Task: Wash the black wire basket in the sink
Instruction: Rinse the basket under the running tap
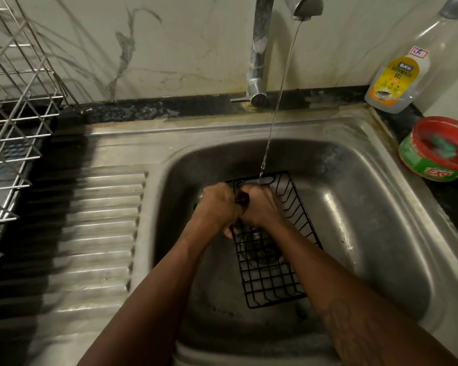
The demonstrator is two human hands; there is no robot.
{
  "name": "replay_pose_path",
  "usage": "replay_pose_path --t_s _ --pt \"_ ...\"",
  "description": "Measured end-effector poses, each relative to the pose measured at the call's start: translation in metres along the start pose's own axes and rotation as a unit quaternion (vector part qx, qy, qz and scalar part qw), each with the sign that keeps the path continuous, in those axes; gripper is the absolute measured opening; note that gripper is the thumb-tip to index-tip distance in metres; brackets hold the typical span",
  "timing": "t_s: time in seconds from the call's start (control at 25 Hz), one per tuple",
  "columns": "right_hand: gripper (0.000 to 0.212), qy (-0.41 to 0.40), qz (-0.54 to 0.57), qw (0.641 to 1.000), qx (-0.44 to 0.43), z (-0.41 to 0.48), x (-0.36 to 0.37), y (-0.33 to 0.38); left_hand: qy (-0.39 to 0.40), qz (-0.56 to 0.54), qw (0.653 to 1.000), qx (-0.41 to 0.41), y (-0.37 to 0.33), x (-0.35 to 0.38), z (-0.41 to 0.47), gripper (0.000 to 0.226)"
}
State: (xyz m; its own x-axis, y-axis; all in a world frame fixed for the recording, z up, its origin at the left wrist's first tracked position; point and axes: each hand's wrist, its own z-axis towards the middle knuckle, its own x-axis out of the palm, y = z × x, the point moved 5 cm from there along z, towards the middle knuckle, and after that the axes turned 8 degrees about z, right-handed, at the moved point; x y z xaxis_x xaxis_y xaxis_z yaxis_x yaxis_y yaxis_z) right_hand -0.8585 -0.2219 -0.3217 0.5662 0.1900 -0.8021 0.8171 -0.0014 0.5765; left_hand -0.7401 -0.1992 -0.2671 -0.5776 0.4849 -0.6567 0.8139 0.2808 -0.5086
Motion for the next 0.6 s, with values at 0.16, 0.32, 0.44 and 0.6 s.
replay_pose_path --t_s 0.16,0.32,0.44,0.6 --pt "0.048 -0.077 -0.107 0.989 0.064 -0.006 -0.014 -0.021 0.0 0.008 0.999 -0.048 0.002 -0.001 -0.001 0.025" --pt "0.102 0.075 -0.08 0.988 0.113 -0.006 0.003 -0.012 0.004 -0.075 0.995 -0.063 0.012 0.003 0.009 0.016" --pt "0.106 0.111 -0.071 0.989 0.064 0.001 0.001 -0.02 -0.093 0.144 0.985 -0.033 0.029 -0.017 0.017 0.037" --pt "0.086 0.193 -0.055 0.976 -0.082 0.002 0.019 -0.013 -0.248 0.151 0.955 0.053 0.008 -0.025 0.017 0.051"
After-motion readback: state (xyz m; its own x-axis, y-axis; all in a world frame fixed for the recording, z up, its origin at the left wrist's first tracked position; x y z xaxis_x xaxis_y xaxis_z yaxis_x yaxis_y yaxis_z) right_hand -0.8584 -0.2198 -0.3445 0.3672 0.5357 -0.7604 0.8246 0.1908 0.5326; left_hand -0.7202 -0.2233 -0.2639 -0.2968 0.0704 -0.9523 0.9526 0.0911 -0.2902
